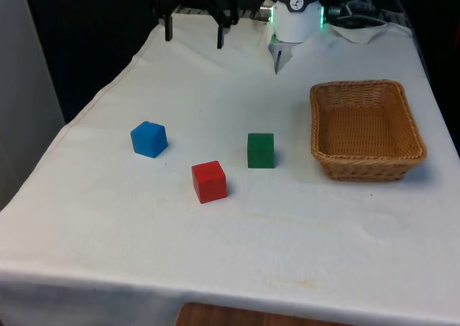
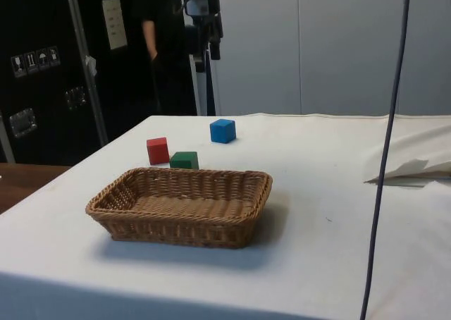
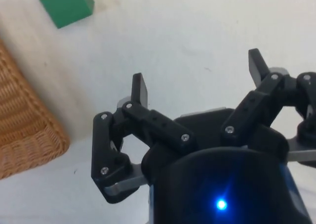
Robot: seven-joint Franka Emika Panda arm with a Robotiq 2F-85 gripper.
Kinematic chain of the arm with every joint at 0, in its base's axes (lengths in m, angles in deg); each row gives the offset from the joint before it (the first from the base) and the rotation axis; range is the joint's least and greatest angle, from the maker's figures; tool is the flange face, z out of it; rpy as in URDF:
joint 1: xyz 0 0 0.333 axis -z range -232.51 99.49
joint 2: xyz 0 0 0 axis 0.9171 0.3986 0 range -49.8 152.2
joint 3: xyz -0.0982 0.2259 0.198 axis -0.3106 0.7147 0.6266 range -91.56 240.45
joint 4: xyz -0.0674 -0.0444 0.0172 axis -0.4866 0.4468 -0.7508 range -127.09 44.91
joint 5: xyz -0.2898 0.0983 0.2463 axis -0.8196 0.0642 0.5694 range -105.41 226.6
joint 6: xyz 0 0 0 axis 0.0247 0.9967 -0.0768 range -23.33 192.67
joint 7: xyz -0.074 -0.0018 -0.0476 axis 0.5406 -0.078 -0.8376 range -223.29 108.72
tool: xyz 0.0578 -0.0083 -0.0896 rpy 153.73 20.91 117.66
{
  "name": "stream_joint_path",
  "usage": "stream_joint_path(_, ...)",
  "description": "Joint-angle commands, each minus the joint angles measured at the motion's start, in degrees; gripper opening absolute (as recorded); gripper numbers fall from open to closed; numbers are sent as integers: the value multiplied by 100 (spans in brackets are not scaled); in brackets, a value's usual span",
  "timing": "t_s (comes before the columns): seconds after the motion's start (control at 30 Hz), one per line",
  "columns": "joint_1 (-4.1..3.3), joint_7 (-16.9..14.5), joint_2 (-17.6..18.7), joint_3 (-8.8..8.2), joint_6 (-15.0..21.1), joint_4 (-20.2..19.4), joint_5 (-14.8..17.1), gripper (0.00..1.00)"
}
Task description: Pick up the blue cube and place it into the basket.
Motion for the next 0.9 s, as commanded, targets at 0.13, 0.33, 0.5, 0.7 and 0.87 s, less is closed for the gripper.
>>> stream_joint_path(0.13,69,-269,160,-120,149,52,172,100)
stream_joint_path(0.33,92,-533,384,-309,212,206,332,100)
stream_joint_path(0.5,52,-699,556,-476,195,344,453,100)
stream_joint_path(0.7,126,-1049,819,-596,189,561,773,100)
stream_joint_path(0.87,160,-1255,997,-705,229,676,945,100)
